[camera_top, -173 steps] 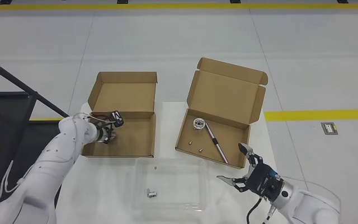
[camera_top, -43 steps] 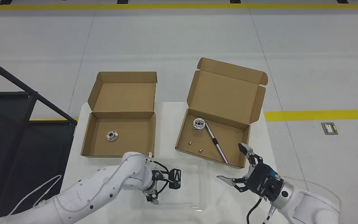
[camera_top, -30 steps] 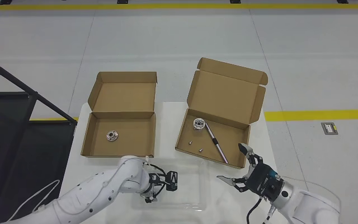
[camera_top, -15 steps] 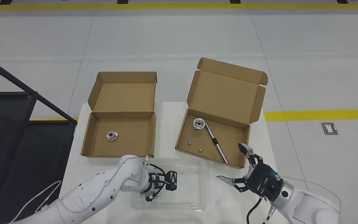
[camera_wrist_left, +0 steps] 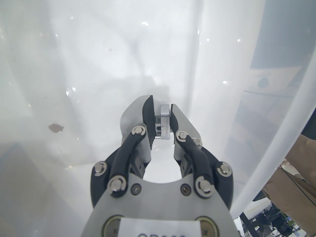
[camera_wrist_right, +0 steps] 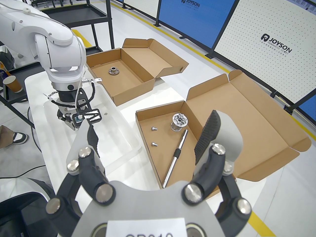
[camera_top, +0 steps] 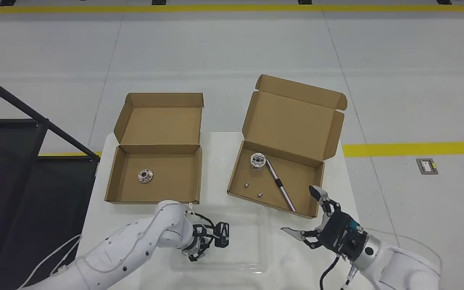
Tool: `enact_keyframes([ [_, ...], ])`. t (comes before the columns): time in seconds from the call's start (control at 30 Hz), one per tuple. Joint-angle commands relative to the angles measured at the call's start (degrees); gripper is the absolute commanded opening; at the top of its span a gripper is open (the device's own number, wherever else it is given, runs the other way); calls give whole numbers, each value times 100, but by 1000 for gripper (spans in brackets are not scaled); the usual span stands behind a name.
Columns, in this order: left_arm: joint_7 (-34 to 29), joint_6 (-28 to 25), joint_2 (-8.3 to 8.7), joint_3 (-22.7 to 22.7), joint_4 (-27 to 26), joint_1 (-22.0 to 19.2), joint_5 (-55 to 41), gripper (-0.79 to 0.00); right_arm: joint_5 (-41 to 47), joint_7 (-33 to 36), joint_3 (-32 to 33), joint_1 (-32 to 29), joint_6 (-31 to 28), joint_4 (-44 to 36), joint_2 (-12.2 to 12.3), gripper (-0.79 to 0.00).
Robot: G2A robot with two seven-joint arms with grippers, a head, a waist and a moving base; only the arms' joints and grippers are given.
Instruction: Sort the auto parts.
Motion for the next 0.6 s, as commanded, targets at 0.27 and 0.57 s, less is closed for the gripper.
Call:
enact_keyframes([
  [0.27,-77,-48,-40,-124,-16,21,-26,-785,0,0,0,0,0,0,0,0],
  [0.57,111,-104,365,-887,-933,150,-212,-785,0,0,0,0,0,0,0,0],
])
